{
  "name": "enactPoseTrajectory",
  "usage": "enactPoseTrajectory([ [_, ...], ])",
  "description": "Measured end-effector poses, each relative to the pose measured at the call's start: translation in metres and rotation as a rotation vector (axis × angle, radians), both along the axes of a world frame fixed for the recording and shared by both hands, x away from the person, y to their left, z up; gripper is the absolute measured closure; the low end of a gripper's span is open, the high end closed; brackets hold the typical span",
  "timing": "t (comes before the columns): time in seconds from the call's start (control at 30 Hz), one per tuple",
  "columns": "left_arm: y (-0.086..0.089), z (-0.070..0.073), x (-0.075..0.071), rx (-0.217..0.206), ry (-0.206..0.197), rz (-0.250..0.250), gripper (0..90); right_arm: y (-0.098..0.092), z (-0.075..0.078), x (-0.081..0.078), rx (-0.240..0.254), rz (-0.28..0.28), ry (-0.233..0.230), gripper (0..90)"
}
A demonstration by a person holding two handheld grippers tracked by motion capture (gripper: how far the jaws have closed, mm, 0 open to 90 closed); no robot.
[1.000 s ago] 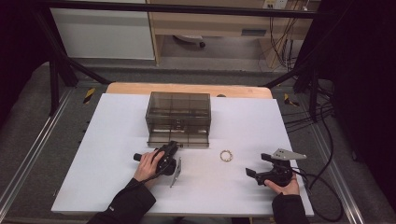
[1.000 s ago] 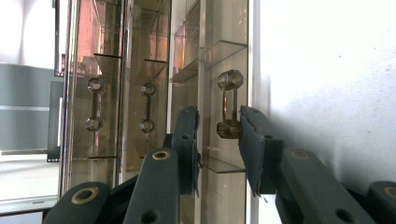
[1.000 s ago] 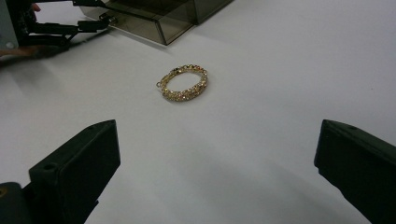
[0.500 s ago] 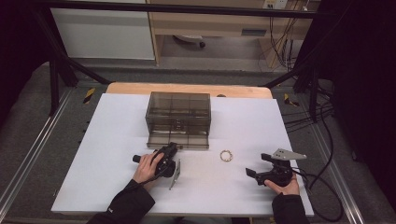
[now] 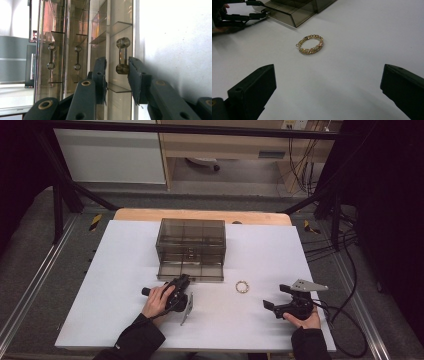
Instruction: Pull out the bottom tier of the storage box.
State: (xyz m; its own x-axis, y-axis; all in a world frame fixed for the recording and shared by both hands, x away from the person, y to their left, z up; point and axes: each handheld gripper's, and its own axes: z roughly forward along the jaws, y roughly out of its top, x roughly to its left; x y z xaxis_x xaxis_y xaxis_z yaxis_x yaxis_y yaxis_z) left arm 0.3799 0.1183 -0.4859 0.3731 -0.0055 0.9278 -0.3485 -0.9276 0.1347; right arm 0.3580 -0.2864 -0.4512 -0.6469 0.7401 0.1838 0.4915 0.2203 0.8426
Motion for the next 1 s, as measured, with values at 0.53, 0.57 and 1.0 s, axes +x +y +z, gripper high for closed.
enactPoseTrajectory([
  [0.53, -0.001, -0.002, 0.0, -0.01, 0.013, 0.005, 67.6, 0.0, 0.0, 0.0, 0.0, 0.0, 0.0, 0.8],
  [0.57, -0.001, -0.002, 0.0, -0.014, 0.019, 0.004, 67.0, 0.0, 0.0, 0.0, -0.001, 0.0, 0.0, 0.8],
  [1.0, -0.002, 0.009, 0.0, -0.057, 0.07, 0.023, 53.5, 0.0, 0.0, 0.0, 0.0, 0.0, 0.001, 0.8],
])
